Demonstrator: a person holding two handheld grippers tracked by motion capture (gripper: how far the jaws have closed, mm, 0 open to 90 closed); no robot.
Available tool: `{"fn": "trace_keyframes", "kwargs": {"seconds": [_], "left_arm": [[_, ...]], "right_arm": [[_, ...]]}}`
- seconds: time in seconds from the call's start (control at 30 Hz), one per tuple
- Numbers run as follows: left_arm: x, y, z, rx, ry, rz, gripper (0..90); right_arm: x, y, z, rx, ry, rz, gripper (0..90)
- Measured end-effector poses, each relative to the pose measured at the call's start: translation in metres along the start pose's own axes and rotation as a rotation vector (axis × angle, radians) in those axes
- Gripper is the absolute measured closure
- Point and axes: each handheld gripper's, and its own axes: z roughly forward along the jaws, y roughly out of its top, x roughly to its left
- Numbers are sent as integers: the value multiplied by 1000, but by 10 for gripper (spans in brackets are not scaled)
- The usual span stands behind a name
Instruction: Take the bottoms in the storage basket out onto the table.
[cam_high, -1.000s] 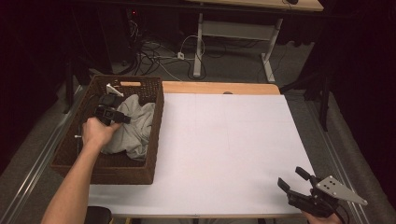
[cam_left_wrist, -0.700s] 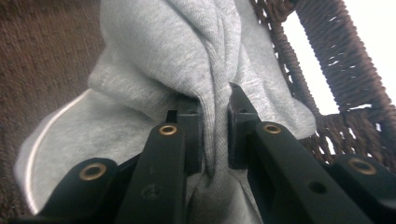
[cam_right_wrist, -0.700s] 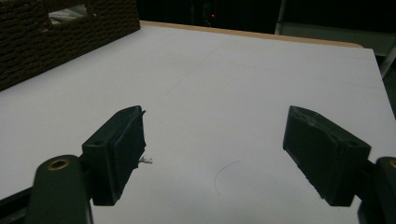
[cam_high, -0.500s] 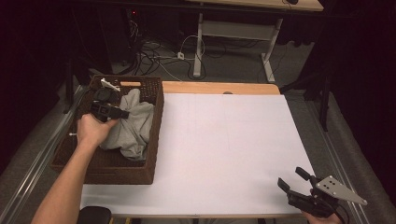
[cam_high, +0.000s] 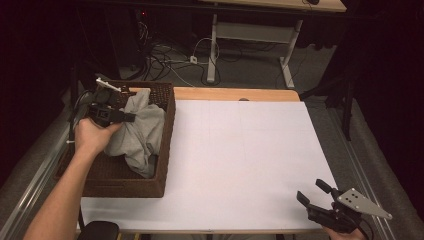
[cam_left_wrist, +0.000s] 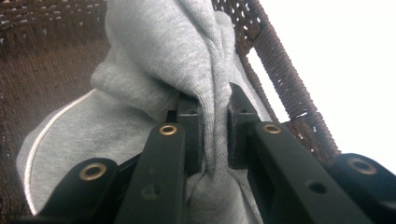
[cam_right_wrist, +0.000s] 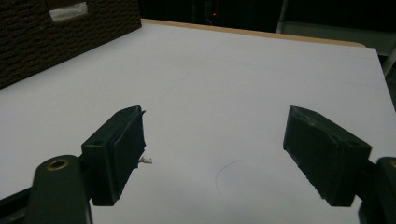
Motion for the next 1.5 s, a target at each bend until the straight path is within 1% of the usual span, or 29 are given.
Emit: {"fn": "trace_keyframes", "kwargs": {"seconds": [0.03,0.33,0.4,0.43,0.47,0.5,0.73,0.77,0.87,0.9,0.93,0.97,1.07,1.1,1.13,1.17,1.27,1.37,1.4,1.43,1.5], "left_arm": [[0,0,-3,-9,-8,0,785],[2,5,-14,-31,-37,-2,787],[1,7,-17,-39,-40,5,788],[1,9,-20,-52,-50,6,788],[1,9,-20,-52,-50,6,789],[1,10,-23,-66,-59,8,789],[3,10,-30,-98,-82,12,789],[4,9,-33,-116,-91,17,790],[5,8,-37,-124,-94,6,790],[6,8,-41,-137,-99,7,790],[6,8,-41,-137,-99,7,790],[6,8,-44,-143,-101,3,790],[4,9,-51,-156,-103,10,790],[2,10,-56,-162,-102,17,790],[2,10,-56,-162,-102,17,790],[1,12,-59,-174,-109,30,791],[1,13,-62,-186,-120,37,791],[0,14,-65,-201,-132,30,791],[-1,14,-65,-206,-135,32,791],[-2,15,-67,-220,-146,35,791],[-2,16,-68,-227,-150,37,791]], "right_arm": [[1,0,-1,-9,1,-5,215],[1,0,0,-3,5,-3,214],[1,0,0,-3,5,-4,214],[1,0,0,-2,5,-5,215],[1,0,0,-2,5,-5,215],[1,0,0,-2,6,-5,214],[1,0,0,-2,6,-3,215],[1,0,-1,-3,6,-4,215],[1,0,-1,-4,4,-4,215],[1,0,-1,-4,3,-3,215],[1,0,-1,-4,2,-3,215],[1,0,-1,-4,2,-3,215],[1,0,0,-2,2,-4,215],[1,0,0,-4,2,-2,215],[1,0,0,-4,2,-2,215],[1,0,-1,-5,1,-1,215],[1,0,-1,-5,1,-1,215],[1,0,-1,-4,2,-2,215],[1,0,-1,-4,2,-2,215],[0,0,-1,-5,2,-2,215],[0,0,-1,-4,2,-1,215]]}}
